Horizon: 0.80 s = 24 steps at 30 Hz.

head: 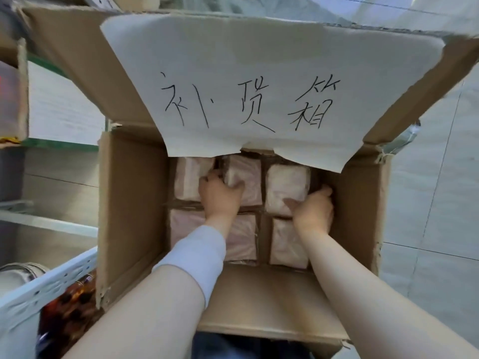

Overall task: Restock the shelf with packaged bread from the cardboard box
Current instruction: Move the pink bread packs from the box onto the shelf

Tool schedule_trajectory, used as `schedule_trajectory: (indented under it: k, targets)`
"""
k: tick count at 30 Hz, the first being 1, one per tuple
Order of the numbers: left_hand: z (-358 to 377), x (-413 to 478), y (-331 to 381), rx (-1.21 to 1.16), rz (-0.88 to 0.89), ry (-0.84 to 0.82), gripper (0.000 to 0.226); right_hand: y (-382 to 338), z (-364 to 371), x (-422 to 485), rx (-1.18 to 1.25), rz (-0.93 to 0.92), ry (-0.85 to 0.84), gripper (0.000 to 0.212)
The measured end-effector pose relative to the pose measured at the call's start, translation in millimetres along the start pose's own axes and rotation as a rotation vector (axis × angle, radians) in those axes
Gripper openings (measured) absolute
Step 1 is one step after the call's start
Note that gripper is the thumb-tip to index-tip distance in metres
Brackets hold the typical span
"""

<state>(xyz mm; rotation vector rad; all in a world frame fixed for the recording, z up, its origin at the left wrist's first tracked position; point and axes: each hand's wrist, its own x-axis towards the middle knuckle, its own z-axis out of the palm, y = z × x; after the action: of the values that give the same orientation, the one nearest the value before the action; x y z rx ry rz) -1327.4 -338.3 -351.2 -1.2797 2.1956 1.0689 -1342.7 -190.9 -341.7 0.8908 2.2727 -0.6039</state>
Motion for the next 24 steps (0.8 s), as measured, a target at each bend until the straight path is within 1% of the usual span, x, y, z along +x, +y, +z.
schedule_trajectory:
  k: [1,3,4,7,9,11,14,15,17,20,22,24]
  targets:
    - [-6,-2,2,-0.017,0.018,-0.001,0.053,0,-7,-5,0.011,-0.039,-0.015,0.072]
    - [-17,-9,7,-0.046,0.051,-0.046,0.049,0,-22,-17,0.037,-0.105,-0.072,0.061]
    - [-23,-15,9,-0.065,0.054,-0.079,0.048,0,-29,-23,0.069,-0.101,-0.097,0.056]
    - [-45,-40,15,-0.169,0.010,-0.116,0.047,2,-54,-42,0.226,0.011,-0.156,0.051]
    - [-64,-65,12,-0.258,-0.047,-0.127,0.047,9,-70,-63,0.372,0.063,-0.203,0.041]
    - [-89,-97,2,-0.360,-0.119,-0.121,0.053,20,-88,-92,0.465,0.078,-0.259,0.037]
    - [-131,-153,-24,-0.507,-0.159,-0.060,0.053,39,-111,-145,0.589,0.058,-0.392,0.034]
    - [-146,-172,-33,-0.569,-0.168,-0.045,0.052,47,-117,-161,0.603,0.033,-0.428,0.033]
    - [-185,-222,-56,-0.762,-0.157,-0.040,0.047,62,-132,-203,0.578,-0.074,-0.506,0.036]
    - [-249,-302,-89,-1.032,-0.051,-0.009,0.042,74,-157,-272,0.494,-0.262,-0.634,0.050]
    - [-294,-359,-110,-1.127,0.037,0.072,0.040,77,-174,-328,0.401,-0.400,-0.686,0.052]
    - [-338,-415,-132,-1.198,0.109,0.168,0.033,78,-187,-389,0.286,-0.540,-0.699,0.048]
